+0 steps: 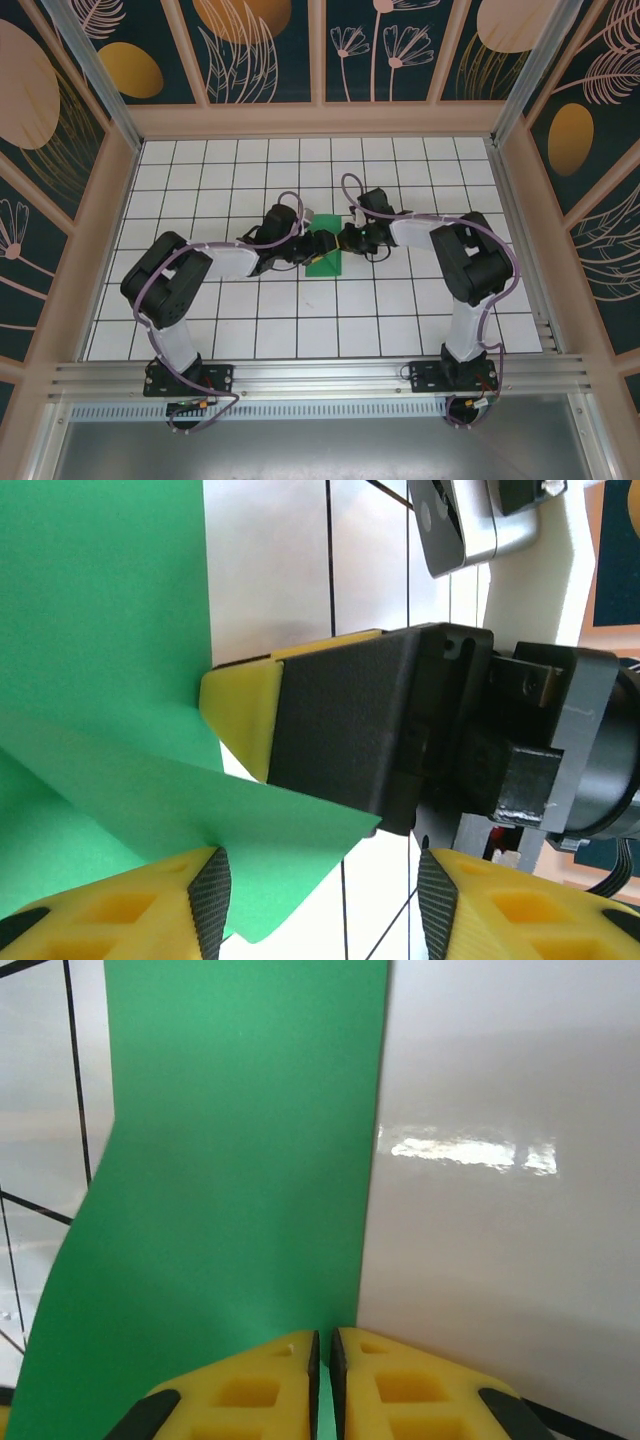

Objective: Fold a paper plane with a square sheet of paper (pick it up from the middle)
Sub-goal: Fold the triangle a second time at the center of the table.

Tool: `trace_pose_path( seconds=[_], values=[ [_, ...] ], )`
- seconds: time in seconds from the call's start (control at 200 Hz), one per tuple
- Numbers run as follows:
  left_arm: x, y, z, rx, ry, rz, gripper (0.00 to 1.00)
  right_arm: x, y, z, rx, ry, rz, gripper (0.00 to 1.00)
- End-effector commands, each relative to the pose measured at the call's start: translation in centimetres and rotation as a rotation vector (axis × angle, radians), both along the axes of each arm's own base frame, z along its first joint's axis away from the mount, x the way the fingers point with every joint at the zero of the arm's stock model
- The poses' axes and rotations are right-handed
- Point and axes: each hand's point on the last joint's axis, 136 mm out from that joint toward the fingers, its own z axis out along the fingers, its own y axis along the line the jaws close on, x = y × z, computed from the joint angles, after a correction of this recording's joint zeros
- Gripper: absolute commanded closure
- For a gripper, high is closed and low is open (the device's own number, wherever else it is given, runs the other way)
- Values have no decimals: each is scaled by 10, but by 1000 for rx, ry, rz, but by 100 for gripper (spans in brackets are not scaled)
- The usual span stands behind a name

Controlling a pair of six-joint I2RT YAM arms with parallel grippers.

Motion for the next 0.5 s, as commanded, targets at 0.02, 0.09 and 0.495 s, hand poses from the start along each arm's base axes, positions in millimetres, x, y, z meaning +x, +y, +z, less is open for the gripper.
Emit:
trace_pose_path(
  seconds=[0.02,0.09,0.495],
  values=[
    [9,-4,-1,13,-31,9,45,-7,-8,10,48,26,-13,80],
    [11,-3,-4,26,-31,14,47,-5,-10,20,81,13,-16,78],
    [15,-5,-14,42,-28,20,56,-11,-18,50,187,-50,-8,72]
  ],
)
